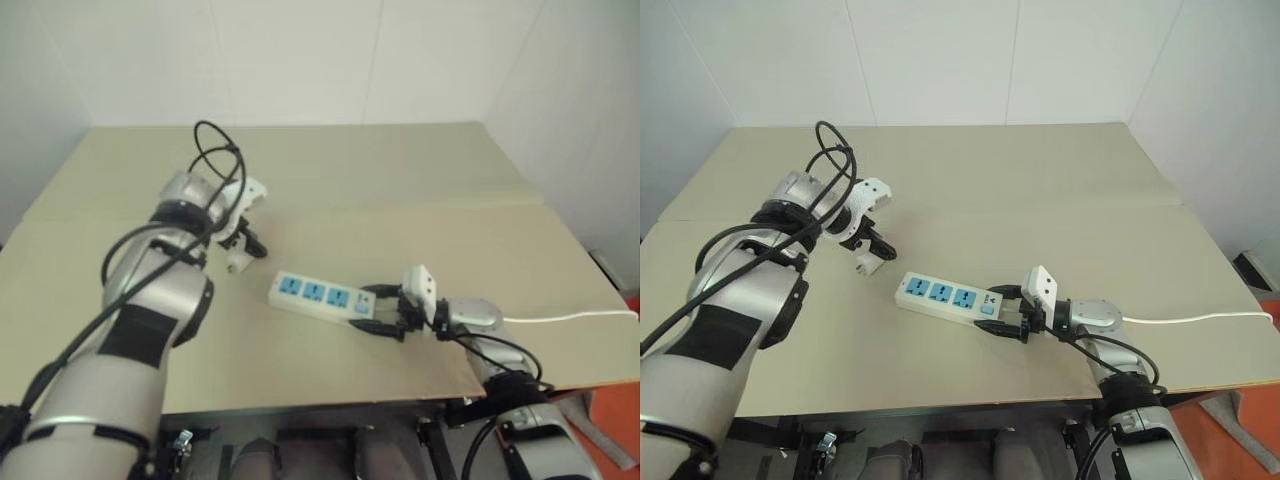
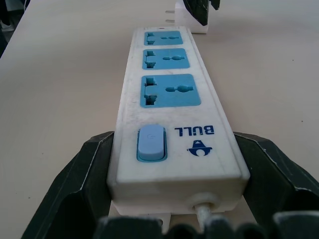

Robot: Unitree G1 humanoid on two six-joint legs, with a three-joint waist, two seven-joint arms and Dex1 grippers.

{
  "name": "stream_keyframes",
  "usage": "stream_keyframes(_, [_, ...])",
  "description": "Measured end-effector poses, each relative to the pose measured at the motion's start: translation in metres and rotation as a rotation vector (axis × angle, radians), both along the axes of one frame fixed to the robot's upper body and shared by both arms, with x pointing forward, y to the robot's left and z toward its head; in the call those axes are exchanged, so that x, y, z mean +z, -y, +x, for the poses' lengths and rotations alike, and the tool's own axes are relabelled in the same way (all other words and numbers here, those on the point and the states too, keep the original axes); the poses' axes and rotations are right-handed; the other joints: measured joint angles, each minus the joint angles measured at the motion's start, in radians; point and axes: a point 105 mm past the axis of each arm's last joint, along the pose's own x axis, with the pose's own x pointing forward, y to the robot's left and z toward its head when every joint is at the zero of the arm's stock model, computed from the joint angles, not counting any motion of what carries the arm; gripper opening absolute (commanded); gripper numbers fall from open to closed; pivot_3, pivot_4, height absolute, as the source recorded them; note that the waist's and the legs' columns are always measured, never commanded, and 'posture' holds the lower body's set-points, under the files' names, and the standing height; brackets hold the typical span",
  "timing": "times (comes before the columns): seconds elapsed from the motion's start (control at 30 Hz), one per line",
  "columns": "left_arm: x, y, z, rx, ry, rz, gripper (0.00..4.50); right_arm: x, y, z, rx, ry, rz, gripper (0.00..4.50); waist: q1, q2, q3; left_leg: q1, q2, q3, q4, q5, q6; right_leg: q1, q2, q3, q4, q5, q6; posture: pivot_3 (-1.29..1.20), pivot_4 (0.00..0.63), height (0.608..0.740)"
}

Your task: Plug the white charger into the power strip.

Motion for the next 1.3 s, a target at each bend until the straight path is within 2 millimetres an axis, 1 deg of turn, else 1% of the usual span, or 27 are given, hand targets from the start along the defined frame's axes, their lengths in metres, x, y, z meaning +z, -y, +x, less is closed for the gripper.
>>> stream_keyframes(0.2, [-0.002, -0.002, 0.0, 0.014, 0.003, -0.007, 4.5, 0.0, 0.0, -0.001, -0.009, 0.001, 0.0, 3.39, 0.001, 0.0, 0.0, 0.0, 0.0, 0.0, 0.0, 0.0, 0.0, 0.0, 0.0, 0.0, 0.0, 0.0, 0.0, 0.0, 0.15, 0.74])
stream_keyframes(0.23, [-0.004, -0.002, 0.0, 0.016, 0.0, -0.006, 4.13, 0.0, 0.0, -0.001, -0.009, 0.0, -0.001, 3.39, 0.001, 0.0, 0.0, 0.0, 0.0, 0.0, 0.0, 0.0, 0.0, 0.0, 0.0, 0.0, 0.0, 0.0, 0.0, 0.0, 0.15, 0.74])
stream_keyframes(0.27, [-0.006, -0.003, 0.0, 0.019, -0.004, 0.0, 3.91, 0.0, 0.0, -0.001, -0.009, -0.001, -0.002, 3.39, 0.001, 0.0, 0.0, 0.0, 0.0, 0.0, 0.0, 0.0, 0.0, 0.0, 0.0, 0.0, 0.0, 0.0, 0.0, 0.0, 0.15, 0.74])
stream_keyframes(0.33, [-0.009, -0.004, -0.001, 0.023, -0.014, 0.009, 3.31, 0.0, 0.0, -0.001, -0.007, -0.003, -0.003, 3.39, 0.001, 0.0, 0.0, 0.0, 0.0, 0.0, 0.0, 0.0, 0.0, 0.0, 0.0, 0.0, 0.0, 0.0, 0.0, 0.0, 0.15, 0.74])
stream_keyframes(0.57, [-0.019, -0.005, -0.003, 0.036, -0.029, 0.013, 1.01, 0.0, 0.001, -0.001, -0.009, -0.005, -0.005, 3.39, 0.003, 0.0, 0.0, 0.0, -0.001, -0.001, 0.0, 0.0, 0.0, 0.0, -0.001, 0.0, 0.001, 0.0, 0.0, 0.0, 0.15, 0.74])
stream_keyframes(0.77, [-0.017, -0.002, 0.0, 0.043, -0.001, -0.01, 1.01, 0.0, 0.001, -0.001, -0.009, -0.007, -0.006, 3.39, 0.003, 0.0, 0.0, 0.0, -0.001, -0.001, 0.0, 0.0, 0.0, 0.0, -0.001, 0.0, 0.001, 0.0, 0.0, 0.0, 0.15, 0.74])
stream_keyframes(0.87, [-0.009, 0.005, 0.004, 0.039, 0.037, -0.063, 1.01, 0.0, 0.002, -0.001, -0.007, -0.007, -0.009, 3.39, 0.003, 0.0, 0.0, 0.0, -0.001, -0.001, 0.001, 0.0, 0.0, 0.0, -0.001, -0.001, 0.001, 0.001, -0.001, 0.0, 0.15, 0.74])
stream_keyframes(0.93, [0.006, 0.014, 0.01, 0.025, 0.095, -0.156, 1.01, 0.001, 0.003, -0.001, -0.003, -0.008, -0.014, 3.39, 0.004, 0.0, 0.0, -0.001, -0.001, -0.002, 0.001, 0.0, 0.0, 0.0, -0.001, -0.001, 0.001, 0.001, -0.001, 0.0, 0.15, 0.74])
stream_keyframes(1.03, [0.05, 0.031, 0.021, -0.031, 0.258, -0.342, 1.01, 0.002, 0.006, -0.002, 0.015, -0.015, -0.026, 3.39, 0.004, 0.0, 0.0, -0.001, -0.002, -0.002, 0.001, 0.0, 0.0, 0.0, -0.003, -0.001, 0.001, 0.002, -0.002, 0.0, 0.15, 0.74])
stream_keyframes(1.07, [0.064, 0.035, 0.022, -0.046, 0.307, -0.41, 1.01, 0.002, 0.007, -0.003, 0.025, -0.018, -0.03, 3.39, 0.004, 0.0, 0.0, -0.001, -0.002, -0.002, 0.001, 0.0, -0.001, 0.0, -0.003, -0.001, 0.001, 0.002, -0.004, 0.0, 0.15, 0.74])
stream_keyframes(1.1, [0.073, 0.037, 0.023, -0.056, 0.338, -0.455, 1.01, 0.002, 0.008, -0.004, 0.033, -0.02, -0.032, 3.39, 0.004, 0.0, 0.0, -0.001, -0.002, -0.002, 0.001, 0.0, -0.001, 0.0, -0.003, -0.001, 0.001, 0.002, -0.004, 0.0, 0.15, 0.74])
stream_keyframes(1.13, [0.089, 0.038, 0.023, -0.078, 0.4, -0.523, 1.01, 0.002, 0.009, -0.006, 0.049, -0.023, -0.038, 3.39, 0.004, 0.0, 0.0, -0.001, -0.002, -0.002, 0.001, 0.0, -0.001, 0.0, -0.003, -0.001, 0.001, 0.002, -0.004, 0.0, 0.15, 0.74])
stream_keyframes(1.17, [0.099, 0.039, 0.022, -0.099, 0.451, -0.564, 1.01, 0.002, 0.01, -0.007, 0.059, -0.026, -0.042, 3.39, 0.004, 0.0, 0.0, -0.001, -0.003, -0.001, 0.001, -0.001, -0.001, 0.0, -0.004, -0.001, 0.002, 0.002, -0.004, 0.0, 0.15, 0.74])
stream_keyframes(1.2, [0.107, 0.039, 0.019, -0.125, 0.515, -0.603, 1.01, 0.003, 0.012, -0.008, 0.076, -0.033, -0.049, 3.39, 0.002, 0.0, 0.0, 0.0, -0.003, -0.001, 0.001, -0.001, -0.002, 0.0, -0.004, 0.0, 0.005, 0.002, -0.004, 0.0, 0.15, 0.74])
stream_keyframes(1.23, [0.111, 0.037, 0.015, -0.149, 0.573, -0.645, 1.01, 0.003, 0.012, -0.01, 0.093, -0.038, -0.058, 3.39, 0.001, 0.001, 0.0, 0.001, -0.003, -0.001, 0.001, -0.001, -0.002, 0.0, -0.004, 0.0, 0.007, 0.002, -0.004, 0.0, 0.15, 0.74])
stream_keyframes(1.27, [0.112, 0.035, 0.01, -0.167, 0.612, -0.683, 1.01, 0.003, 0.014, -0.011, 0.111, -0.044, -0.068, 3.39, -0.001, 0.001, 0.0, 0.001, -0.002, 0.0, 0.001, -0.001, -0.002, 0.0, -0.004, 0.001, 0.007, 0.003, -0.004, 0.0, 0.15, 0.74])
stream_keyframes(1.3, [0.104, 0.03, 0.002, -0.177, 0.647, -0.716, 1.01, 0.003, 0.015, -0.013, 0.133, -0.05, -0.081, 3.39, -0.002, 0.001, 0.0, 0.002, -0.002, 0.0, 0.001, -0.001, -0.002, 0.0, -0.004, 0.001, 0.007, 0.003, -0.004, 0.0, 0.15, 0.74])
